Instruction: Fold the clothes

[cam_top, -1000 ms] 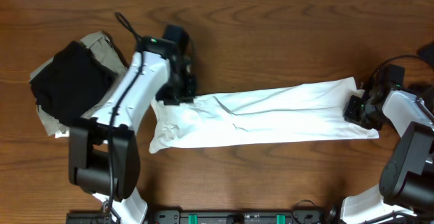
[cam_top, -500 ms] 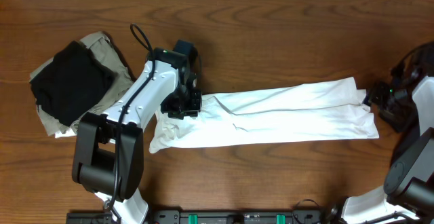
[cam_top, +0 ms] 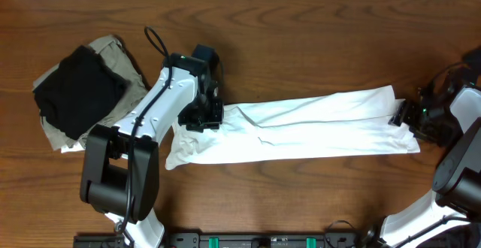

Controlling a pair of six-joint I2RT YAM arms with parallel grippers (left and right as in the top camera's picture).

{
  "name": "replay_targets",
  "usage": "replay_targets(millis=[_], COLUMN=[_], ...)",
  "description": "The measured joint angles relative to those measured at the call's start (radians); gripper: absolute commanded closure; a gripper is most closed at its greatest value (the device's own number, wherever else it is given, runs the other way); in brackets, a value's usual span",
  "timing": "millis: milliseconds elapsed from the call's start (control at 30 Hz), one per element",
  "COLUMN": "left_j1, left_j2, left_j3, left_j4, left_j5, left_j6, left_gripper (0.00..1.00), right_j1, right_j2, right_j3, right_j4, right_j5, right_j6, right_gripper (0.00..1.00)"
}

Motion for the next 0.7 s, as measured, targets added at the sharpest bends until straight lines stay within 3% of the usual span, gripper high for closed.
replay_targets(millis=[200, 300, 700], left_j1=[0.000, 0.000, 0.000], left_j2=[0.000, 0.000, 0.000], left_j3=[0.000, 0.000, 0.002], left_j4=[0.000, 0.000, -0.035], left_j5=[0.000, 0.000, 0.000], left_j6=[0.000, 0.000, 0.000], left_gripper=[0.64, 0.64, 0.64], right_j1=[-0.003, -0.003, -0.004], right_j2=[0.015, 0.020, 0.004], right_j3=[0.005, 0.005, 0.024], right_j4=[0.011, 0.017, -0.016], right_j5=[-0.025, -0.048, -0.063], right_j6=[-0.011, -0.015, -0.010], right_gripper=[0.83, 0.96, 0.99])
